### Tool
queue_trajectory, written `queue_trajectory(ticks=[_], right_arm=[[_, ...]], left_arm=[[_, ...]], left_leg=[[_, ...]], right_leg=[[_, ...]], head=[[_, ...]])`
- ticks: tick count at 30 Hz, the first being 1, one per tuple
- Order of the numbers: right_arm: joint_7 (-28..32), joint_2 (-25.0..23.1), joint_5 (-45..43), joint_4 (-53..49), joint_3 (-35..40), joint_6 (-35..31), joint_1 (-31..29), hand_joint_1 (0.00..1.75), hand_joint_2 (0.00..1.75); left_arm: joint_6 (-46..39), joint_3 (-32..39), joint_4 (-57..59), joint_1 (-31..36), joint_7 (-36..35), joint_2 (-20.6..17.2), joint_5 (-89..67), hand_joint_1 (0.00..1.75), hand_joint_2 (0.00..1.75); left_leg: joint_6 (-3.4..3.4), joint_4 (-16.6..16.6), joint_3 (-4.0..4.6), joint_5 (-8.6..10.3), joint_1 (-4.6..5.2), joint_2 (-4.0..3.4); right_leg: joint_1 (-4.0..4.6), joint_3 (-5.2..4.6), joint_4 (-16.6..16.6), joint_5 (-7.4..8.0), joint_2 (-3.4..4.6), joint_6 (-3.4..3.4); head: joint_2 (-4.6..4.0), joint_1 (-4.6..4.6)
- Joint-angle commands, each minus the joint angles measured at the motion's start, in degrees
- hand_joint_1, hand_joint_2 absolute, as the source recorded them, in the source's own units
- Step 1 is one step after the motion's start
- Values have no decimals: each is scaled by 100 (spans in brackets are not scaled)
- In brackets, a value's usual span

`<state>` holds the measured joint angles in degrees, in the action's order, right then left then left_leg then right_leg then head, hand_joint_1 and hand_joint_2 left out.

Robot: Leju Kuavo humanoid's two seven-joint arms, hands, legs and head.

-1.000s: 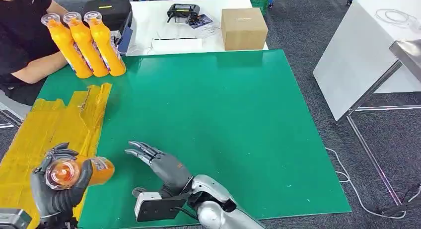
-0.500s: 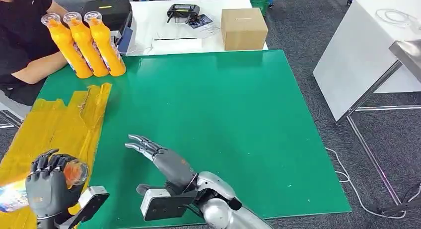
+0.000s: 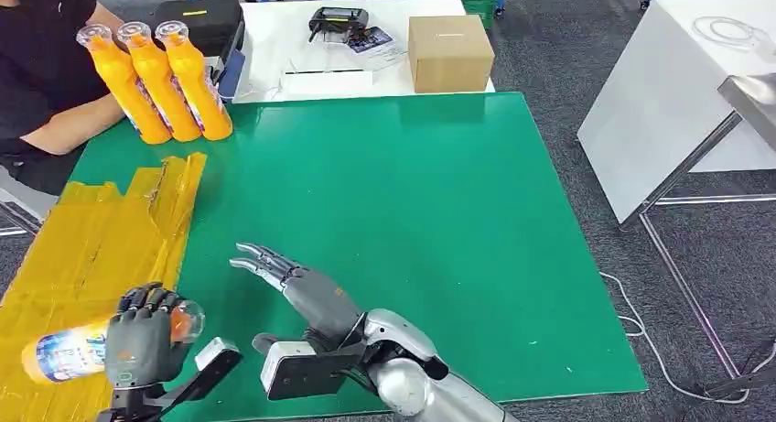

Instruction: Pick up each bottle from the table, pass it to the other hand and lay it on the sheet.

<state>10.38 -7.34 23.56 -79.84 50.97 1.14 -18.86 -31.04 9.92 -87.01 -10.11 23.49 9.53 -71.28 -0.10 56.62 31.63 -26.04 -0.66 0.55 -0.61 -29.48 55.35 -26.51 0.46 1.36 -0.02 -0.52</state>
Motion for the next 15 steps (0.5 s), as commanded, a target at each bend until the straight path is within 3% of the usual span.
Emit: queue_trajectory(ticks=[1, 2, 3, 4, 9, 15], right_arm=[[-107, 289, -147, -4, 300, 133, -415, 0, 0], [-111, 276, -158, 6, 275, 136, -419, 0, 0], [-112, 269, -159, 5, 264, 135, -423, 0, 0], [-128, 260, -144, -9, 258, 149, -442, 0, 0], [-158, 240, -111, -58, 204, 168, -457, 0, 0], [-146, 205, -9, 7, 129, 177, -396, 0, 0]], left_arm=[[-101, -782, 1774, 531, -385, -441, -577, 175, 175], [132, -875, 1874, 556, -505, -469, -588, 175, 175], [408, -950, 1954, 591, -523, -516, -526, 80, 175], [942, -1023, 2150, 688, -687, -624, -454, 0, 0], [1106, -1124, 2741, 924, -947, -805, -522, 0, 0], [1107, -1072, 2234, 740, -726, -791, -223, 0, 0]], left_leg=[[4, -11, -14, 5, 3, 4], [3, -8, -10, 4, 3, 3], [4, -10, -15, 4, 2, 4], [4, -11, -16, 4, 3, 6], [2, -7, -9, 6, 2, 9], [8, -5, -31, 6, 1, 19]], right_leg=[[-1, 16, -10, 1, -12, -4], [-2, 12, -6, 0, -9, -2], [0, 18, -10, 0, -12, -4], [-1, 20, -11, -1, -15, -4], [-1, 12, -5, 0, -13, -4], [1, 40, -4, 2, -21, -2]], head=[[0, 0], [0, 0], [0, -2], [0, -2], [0, 0], [0, 0]])
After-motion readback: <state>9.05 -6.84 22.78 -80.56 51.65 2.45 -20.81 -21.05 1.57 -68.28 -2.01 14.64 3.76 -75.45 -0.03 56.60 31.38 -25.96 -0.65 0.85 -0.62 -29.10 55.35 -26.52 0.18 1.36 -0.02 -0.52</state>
